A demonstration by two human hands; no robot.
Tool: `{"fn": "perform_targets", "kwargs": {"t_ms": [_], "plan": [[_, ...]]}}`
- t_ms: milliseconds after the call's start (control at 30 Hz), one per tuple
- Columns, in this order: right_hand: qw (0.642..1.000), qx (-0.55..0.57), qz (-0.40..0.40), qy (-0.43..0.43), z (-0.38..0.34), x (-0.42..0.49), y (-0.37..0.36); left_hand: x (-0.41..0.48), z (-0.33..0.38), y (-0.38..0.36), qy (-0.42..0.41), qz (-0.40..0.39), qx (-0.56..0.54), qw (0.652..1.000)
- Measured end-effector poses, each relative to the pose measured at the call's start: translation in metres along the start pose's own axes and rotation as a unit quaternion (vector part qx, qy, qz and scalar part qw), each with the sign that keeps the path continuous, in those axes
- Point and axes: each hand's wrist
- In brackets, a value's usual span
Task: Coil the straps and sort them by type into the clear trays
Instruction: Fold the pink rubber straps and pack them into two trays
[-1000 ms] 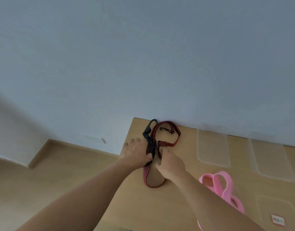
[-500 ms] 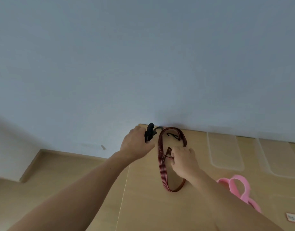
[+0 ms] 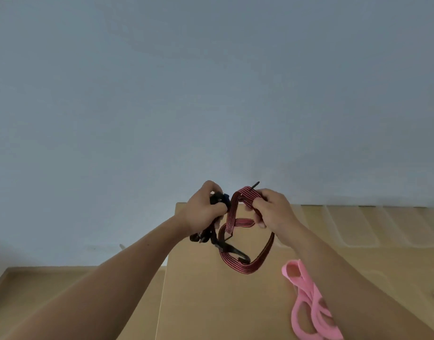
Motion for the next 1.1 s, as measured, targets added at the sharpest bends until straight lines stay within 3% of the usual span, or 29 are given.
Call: {"fn": "perform_targets", "kwargs": {"t_ms": [67, 133, 233, 333, 467, 600, 667, 800, 967, 1033, 1100], "plan": [[0.999, 0.041, 0.023, 0.004, -0.018, -0.008, 0.009, -0.002, 0.009, -0.01, -0.012, -0.098, 0.025, 0.995], [0.997, 0.071, 0.031, 0.019, -0.034, -0.018, 0.018, -0.002, 0.012, -0.021, -0.013, -0.138, 0.066, 0.988], [0.997, 0.064, 0.021, 0.047, -0.055, -0.037, 0.034, -0.001, 0.019, -0.031, -0.05, -0.048, 0.143, 0.987], [0.995, 0.047, 0.015, 0.087, -0.072, -0.058, 0.056, -0.002, 0.044, -0.028, -0.073, 0.02, 0.045, 0.996], [0.987, 0.071, 0.037, 0.14, -0.093, -0.085, 0.087, -0.017, 0.09, -0.047, -0.13, -0.122, 0.035, 0.983], [0.978, 0.121, 0.069, 0.154, -0.101, -0.113, 0.119, -0.042, 0.129, -0.105, -0.116, -0.223, 0.009, 0.968], [0.976, 0.125, 0.104, 0.145, -0.096, -0.13, 0.138, -0.055, 0.145, -0.144, -0.128, -0.252, 0.06, 0.958], [0.968, 0.087, 0.193, 0.133, -0.067, -0.171, 0.194, -0.077, 0.166, -0.227, -0.124, -0.233, 0.143, 0.954], [0.942, 0.06, 0.315, 0.093, -0.003, -0.231, 0.287, -0.095, 0.185, -0.303, -0.046, -0.296, 0.059, 0.952], [0.946, 0.085, 0.305, 0.067, 0.021, -0.258, 0.316, -0.1, 0.193, -0.338, -0.019, -0.287, -0.004, 0.958], [0.964, 0.12, 0.232, 0.049, 0.045, -0.282, 0.336, -0.103, 0.202, -0.375, -0.016, -0.252, -0.044, 0.966]]}}
Point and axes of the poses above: each hand's wrist, its own x-axis towards the middle knuckle, its own y-axis out of the back of the hand, z = x × y, and after that the axes turned 2 degrees about -x, right-handed
